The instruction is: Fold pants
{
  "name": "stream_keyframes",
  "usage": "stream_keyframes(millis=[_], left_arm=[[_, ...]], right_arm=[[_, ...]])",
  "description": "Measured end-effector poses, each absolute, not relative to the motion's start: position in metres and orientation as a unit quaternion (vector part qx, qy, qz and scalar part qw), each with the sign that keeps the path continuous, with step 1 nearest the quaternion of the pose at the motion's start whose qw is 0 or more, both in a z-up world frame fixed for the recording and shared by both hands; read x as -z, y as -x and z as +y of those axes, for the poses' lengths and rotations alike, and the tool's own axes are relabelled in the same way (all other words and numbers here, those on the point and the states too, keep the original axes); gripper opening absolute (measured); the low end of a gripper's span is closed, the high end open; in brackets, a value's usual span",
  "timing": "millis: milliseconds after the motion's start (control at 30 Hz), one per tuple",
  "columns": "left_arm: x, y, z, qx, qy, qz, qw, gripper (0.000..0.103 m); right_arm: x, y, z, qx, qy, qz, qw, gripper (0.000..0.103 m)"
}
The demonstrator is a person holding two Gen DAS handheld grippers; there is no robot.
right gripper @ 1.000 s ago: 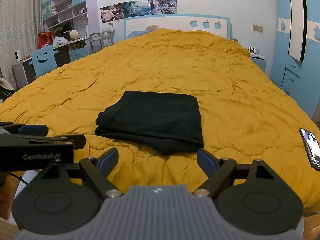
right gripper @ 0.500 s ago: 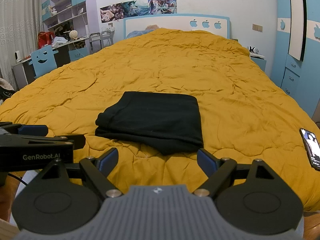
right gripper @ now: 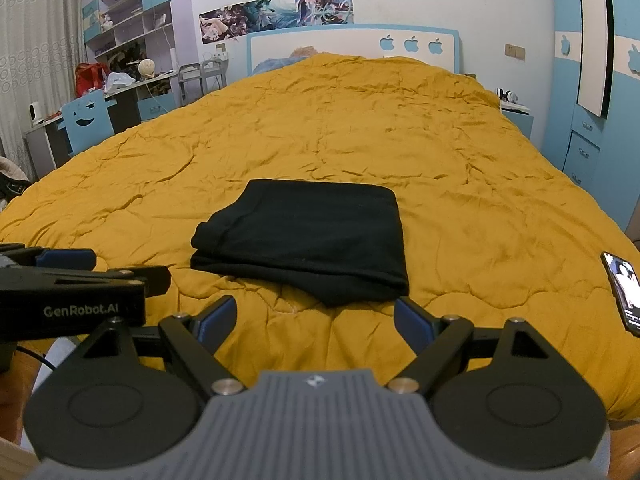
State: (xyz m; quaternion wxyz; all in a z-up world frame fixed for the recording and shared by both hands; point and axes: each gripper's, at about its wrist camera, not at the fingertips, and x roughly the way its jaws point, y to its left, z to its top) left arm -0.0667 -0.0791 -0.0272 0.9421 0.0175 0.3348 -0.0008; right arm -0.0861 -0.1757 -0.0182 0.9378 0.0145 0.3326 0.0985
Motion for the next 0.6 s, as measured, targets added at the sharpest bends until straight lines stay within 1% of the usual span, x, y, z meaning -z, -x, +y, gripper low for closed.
stream_keyframes(millis=[600], left_arm=[[0.0267,0.0691,-0.0829,-0.002,-0.019,0.324,0.946,0.097]], right_arm=[[0.0194,0.0865,-0.1757,-0.099,-0.015,0.334,0.937,0.082]])
